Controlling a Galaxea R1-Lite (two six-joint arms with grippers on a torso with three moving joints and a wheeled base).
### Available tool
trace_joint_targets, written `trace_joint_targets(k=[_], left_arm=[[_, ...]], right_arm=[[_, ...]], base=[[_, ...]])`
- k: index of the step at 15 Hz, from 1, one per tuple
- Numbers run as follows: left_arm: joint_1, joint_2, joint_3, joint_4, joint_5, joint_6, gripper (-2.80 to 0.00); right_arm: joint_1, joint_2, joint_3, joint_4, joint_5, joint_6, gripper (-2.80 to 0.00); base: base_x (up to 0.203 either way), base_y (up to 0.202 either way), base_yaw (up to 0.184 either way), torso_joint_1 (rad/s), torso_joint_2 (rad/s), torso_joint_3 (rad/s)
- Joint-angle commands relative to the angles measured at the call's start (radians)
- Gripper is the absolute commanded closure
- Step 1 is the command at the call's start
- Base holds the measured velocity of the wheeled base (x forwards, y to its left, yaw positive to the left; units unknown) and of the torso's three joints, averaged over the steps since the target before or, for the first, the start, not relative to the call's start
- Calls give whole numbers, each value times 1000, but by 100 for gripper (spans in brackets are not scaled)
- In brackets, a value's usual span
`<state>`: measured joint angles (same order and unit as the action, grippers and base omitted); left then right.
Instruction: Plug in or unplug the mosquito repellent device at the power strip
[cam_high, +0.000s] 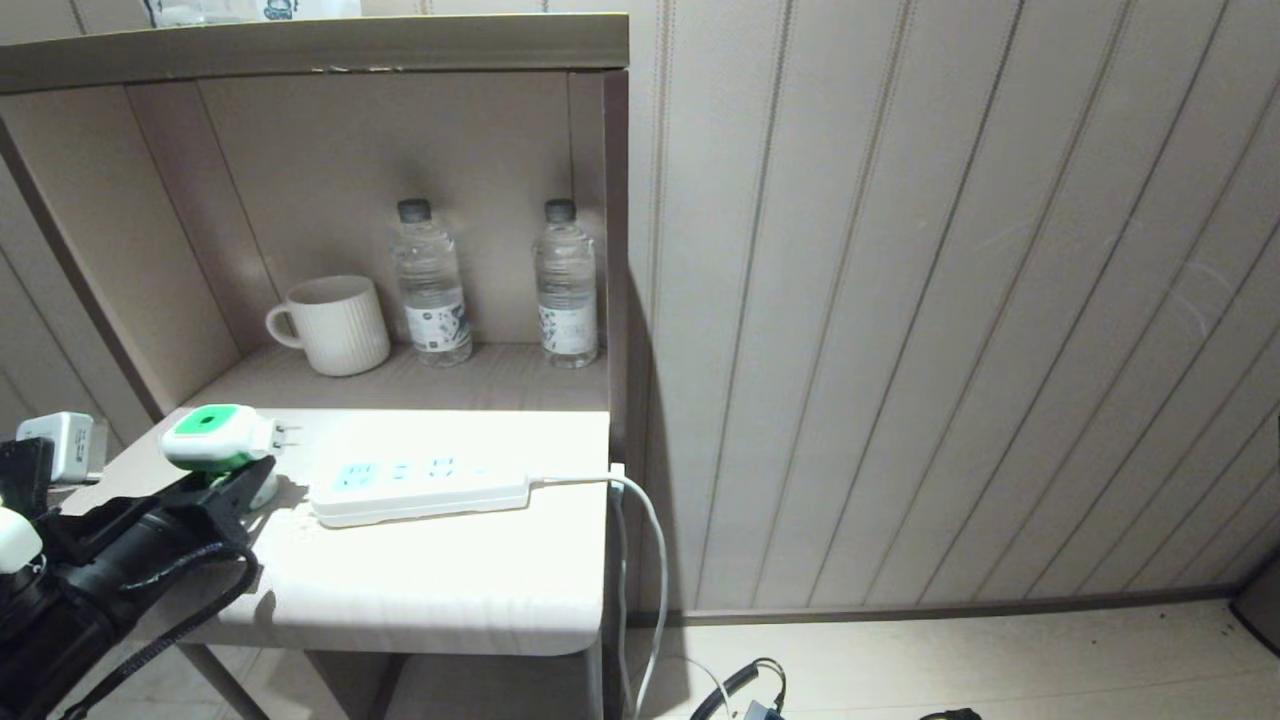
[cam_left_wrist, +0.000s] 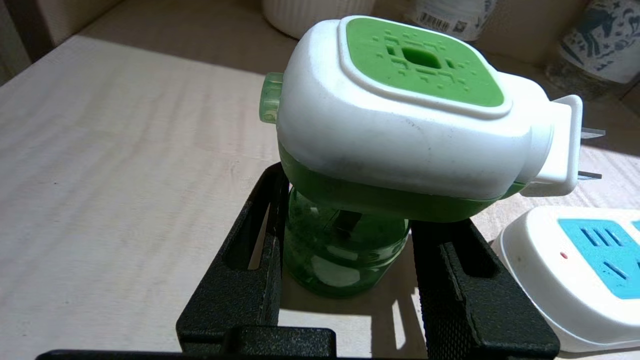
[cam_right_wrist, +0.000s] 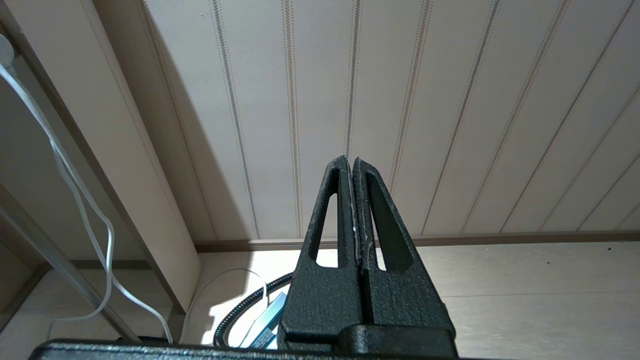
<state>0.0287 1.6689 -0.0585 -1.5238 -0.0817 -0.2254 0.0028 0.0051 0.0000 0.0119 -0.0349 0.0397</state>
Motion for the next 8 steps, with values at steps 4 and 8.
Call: trace_joint_targets(k=[4, 8], left_arm=[[1, 7, -3, -46, -3, -3, 0], [3, 12, -11, -46, 2, 3, 0]], right_arm=[[0, 1, 0, 0, 0, 0, 0], [0, 1, 0, 0, 0, 0, 0]], base=[[0, 0, 0, 0, 0, 0], [0, 0, 0, 0, 0, 0]])
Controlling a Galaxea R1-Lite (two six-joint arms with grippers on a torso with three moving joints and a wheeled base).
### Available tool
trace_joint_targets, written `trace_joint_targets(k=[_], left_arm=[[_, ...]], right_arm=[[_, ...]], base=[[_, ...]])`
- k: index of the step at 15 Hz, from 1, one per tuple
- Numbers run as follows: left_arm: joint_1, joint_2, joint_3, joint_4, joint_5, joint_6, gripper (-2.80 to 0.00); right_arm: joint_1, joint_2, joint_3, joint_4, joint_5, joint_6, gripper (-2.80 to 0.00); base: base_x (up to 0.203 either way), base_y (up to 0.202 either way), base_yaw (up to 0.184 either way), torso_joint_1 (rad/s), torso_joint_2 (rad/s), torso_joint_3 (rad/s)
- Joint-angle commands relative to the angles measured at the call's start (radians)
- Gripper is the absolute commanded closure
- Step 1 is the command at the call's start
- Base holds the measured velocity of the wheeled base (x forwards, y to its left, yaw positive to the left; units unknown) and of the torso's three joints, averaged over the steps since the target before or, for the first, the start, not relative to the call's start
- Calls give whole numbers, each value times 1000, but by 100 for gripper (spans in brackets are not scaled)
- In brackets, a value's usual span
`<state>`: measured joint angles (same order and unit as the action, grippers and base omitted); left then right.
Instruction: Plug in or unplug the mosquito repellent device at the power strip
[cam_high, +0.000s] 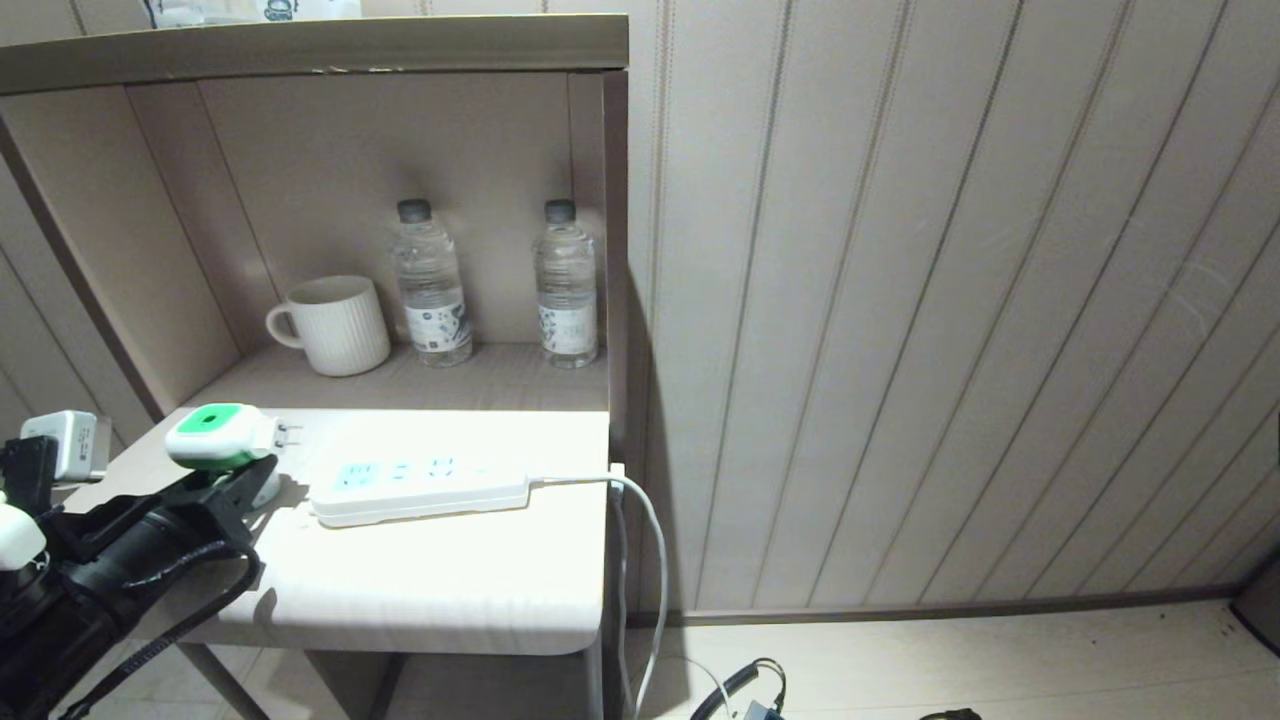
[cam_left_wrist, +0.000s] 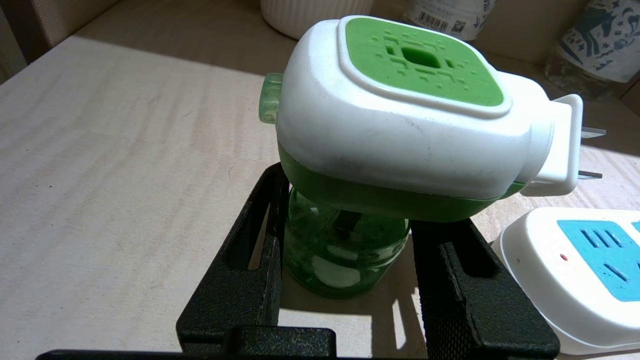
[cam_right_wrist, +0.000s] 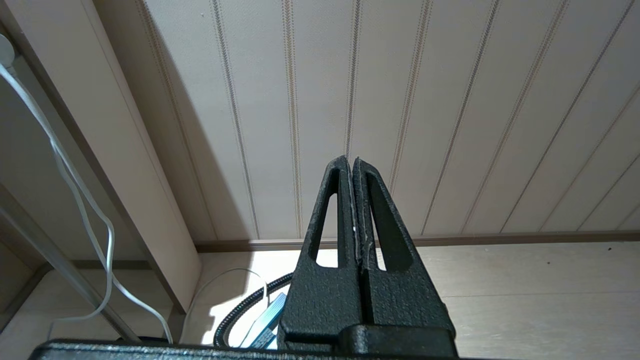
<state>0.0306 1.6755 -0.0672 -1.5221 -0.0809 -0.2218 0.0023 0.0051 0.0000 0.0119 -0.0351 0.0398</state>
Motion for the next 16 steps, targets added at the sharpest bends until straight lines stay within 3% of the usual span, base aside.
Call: trace_joint_targets(k=[1, 2, 3, 16], left_arm=[[2, 6, 1, -48, 1, 1, 0], [2, 7, -2, -48, 0, -1, 0], [2, 7, -3, -48, 0, -4, -273], [3, -88, 26, -48, 3, 6, -280]], right_arm=[[1, 1, 0, 0, 0, 0, 0], [1, 1, 0, 0, 0, 0, 0], [1, 1, 0, 0, 0, 0, 0], [1, 1, 0, 0, 0, 0, 0]], base=[[0, 0, 0, 0, 0, 0], [0, 0, 0, 0, 0, 0], [0, 0, 0, 0, 0, 0], [0, 0, 0, 0, 0, 0]])
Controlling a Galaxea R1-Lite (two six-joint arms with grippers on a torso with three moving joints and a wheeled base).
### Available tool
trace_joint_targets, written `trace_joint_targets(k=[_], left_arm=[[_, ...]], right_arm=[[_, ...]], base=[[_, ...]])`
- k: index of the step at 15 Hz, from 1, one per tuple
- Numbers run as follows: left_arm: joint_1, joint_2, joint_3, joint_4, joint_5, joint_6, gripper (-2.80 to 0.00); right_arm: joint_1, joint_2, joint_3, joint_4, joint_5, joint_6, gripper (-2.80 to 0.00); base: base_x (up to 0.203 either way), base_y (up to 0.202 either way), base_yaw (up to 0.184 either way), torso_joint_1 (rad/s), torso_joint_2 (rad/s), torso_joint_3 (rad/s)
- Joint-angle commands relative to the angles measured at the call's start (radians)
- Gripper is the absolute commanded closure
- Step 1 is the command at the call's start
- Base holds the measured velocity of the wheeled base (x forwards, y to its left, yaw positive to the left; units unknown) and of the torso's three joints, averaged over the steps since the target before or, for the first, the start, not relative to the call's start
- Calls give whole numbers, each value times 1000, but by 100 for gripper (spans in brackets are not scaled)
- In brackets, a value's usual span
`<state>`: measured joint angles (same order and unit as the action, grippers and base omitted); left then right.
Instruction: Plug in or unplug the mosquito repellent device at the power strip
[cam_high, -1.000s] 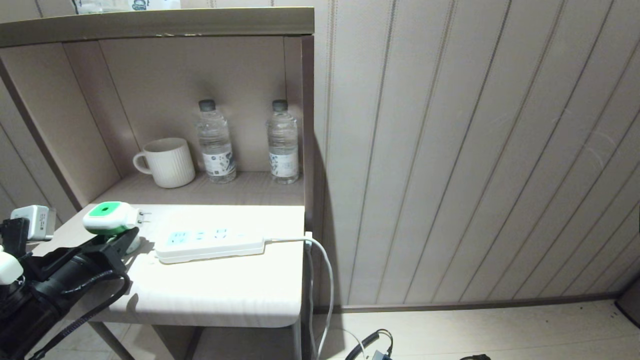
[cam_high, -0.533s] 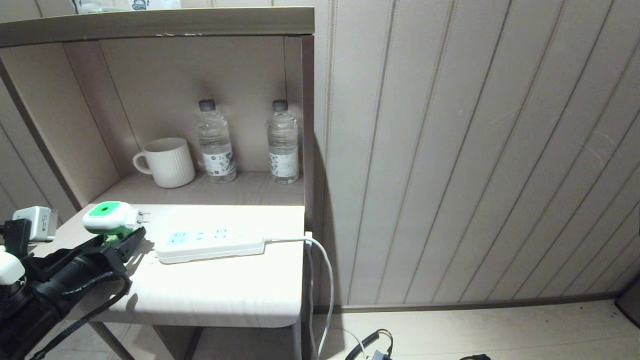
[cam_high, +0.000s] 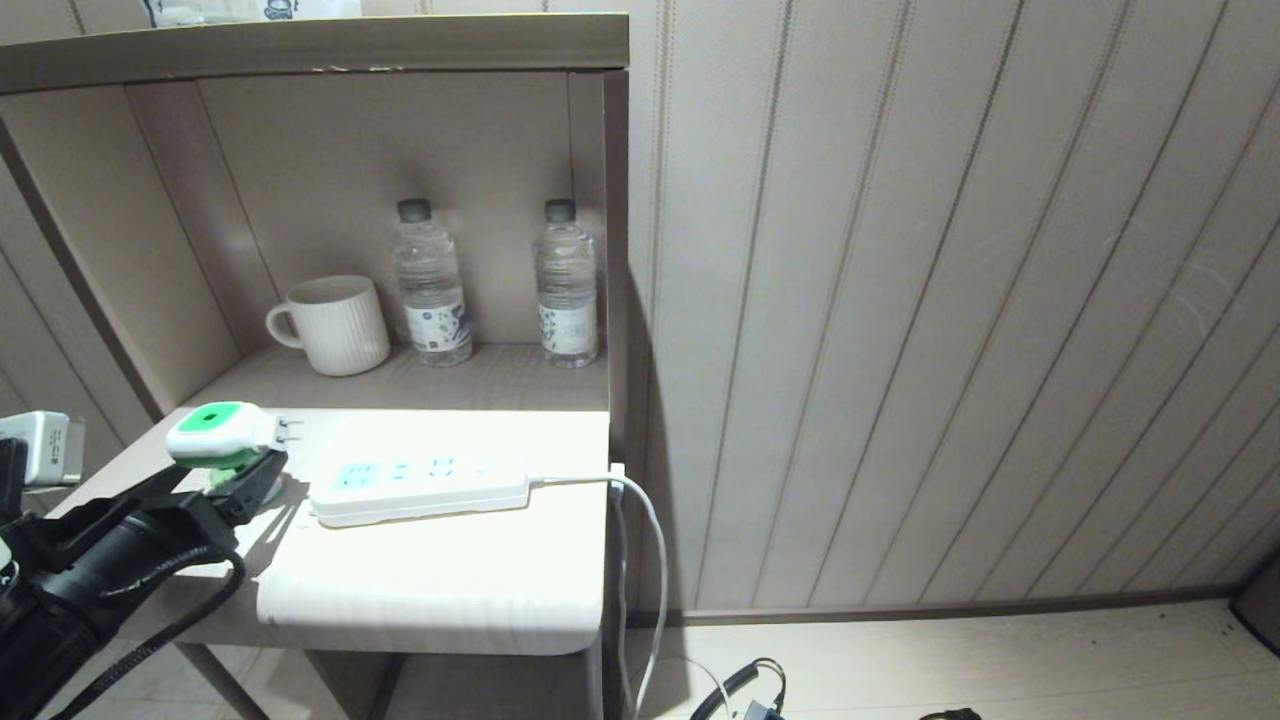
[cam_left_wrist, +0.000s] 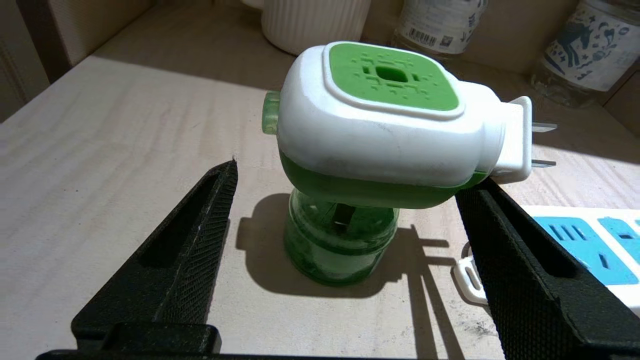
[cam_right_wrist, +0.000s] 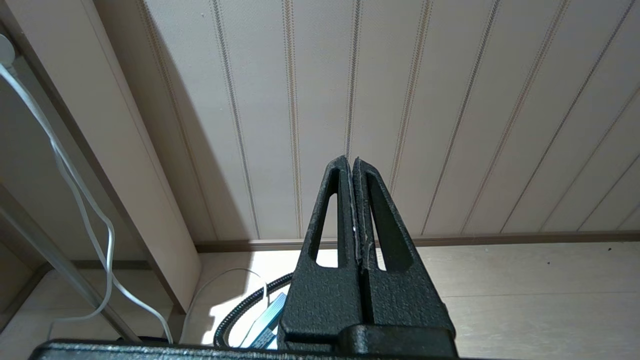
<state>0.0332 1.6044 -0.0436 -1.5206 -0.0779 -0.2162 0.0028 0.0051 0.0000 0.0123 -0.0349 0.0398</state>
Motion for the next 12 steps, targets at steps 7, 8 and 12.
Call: trace_joint_targets(k=[7, 8, 12], left_arm=[[1, -26, 44, -49, -8, 41, -280], [1, -27, 44, -49, -10, 41, -280], [1, -57, 44, -49, -9, 43, -280]], right_arm=[[0, 1, 0, 0, 0, 0, 0], [0, 1, 0, 0, 0, 0, 0], [0, 1, 0, 0, 0, 0, 0]], base=[[0, 0, 0, 0, 0, 0], [0, 0, 0, 0, 0, 0], [0, 0, 0, 0, 0, 0]])
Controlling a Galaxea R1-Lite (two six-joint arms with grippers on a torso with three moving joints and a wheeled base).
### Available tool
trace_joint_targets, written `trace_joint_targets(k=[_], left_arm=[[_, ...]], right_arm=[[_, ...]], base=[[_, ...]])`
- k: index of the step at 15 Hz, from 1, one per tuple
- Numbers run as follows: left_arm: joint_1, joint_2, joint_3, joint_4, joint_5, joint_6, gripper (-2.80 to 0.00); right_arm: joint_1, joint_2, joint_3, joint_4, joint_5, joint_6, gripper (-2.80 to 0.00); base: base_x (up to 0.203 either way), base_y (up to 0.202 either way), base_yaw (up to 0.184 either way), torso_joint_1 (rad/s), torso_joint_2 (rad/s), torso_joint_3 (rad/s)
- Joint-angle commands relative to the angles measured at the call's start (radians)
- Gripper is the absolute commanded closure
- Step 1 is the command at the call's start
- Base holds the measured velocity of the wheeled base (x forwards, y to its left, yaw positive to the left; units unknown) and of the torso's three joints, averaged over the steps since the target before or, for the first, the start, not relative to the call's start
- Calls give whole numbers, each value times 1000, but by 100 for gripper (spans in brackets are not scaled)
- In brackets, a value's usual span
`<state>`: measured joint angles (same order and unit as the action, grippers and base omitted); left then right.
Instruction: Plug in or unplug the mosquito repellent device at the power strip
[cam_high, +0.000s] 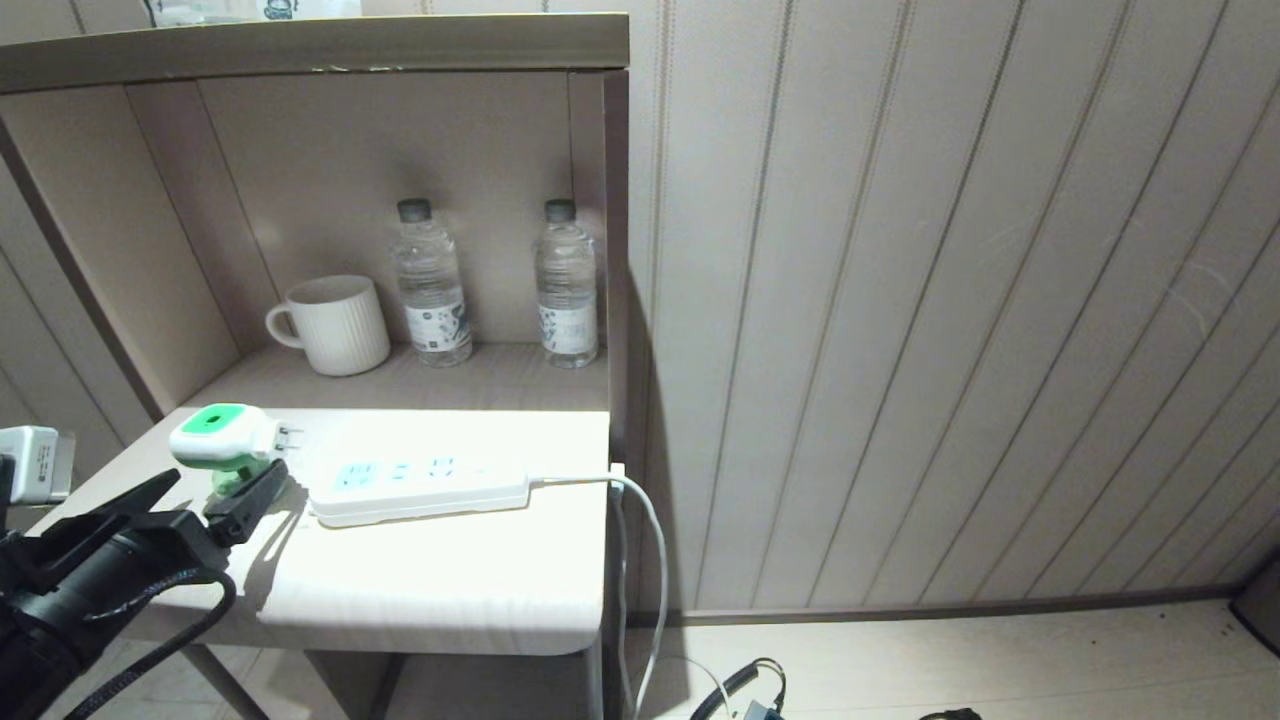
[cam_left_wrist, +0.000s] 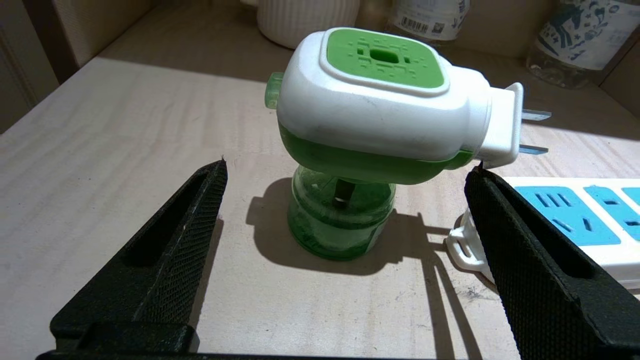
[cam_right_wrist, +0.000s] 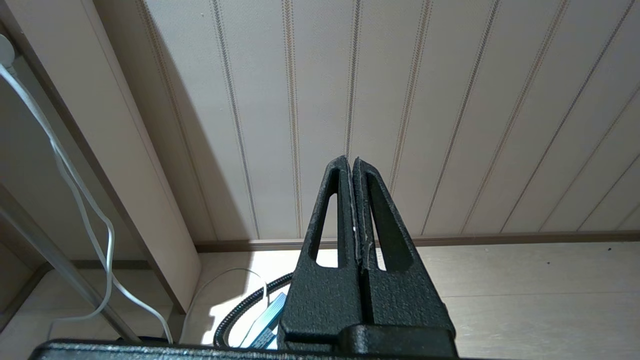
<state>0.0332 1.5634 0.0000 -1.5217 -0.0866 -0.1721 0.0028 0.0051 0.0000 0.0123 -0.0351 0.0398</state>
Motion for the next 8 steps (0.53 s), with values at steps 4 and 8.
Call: trace_joint_targets(k=[4, 8], left_arm=[[1, -101, 0, -1, -28, 14, -280], [1, -118, 0, 57, -30, 16, -280]], right_arm=[[0, 1, 0, 0, 0, 0, 0], [0, 1, 0, 0, 0, 0, 0]], base=[[0, 0, 0, 0, 0, 0], [0, 0, 0, 0, 0, 0]])
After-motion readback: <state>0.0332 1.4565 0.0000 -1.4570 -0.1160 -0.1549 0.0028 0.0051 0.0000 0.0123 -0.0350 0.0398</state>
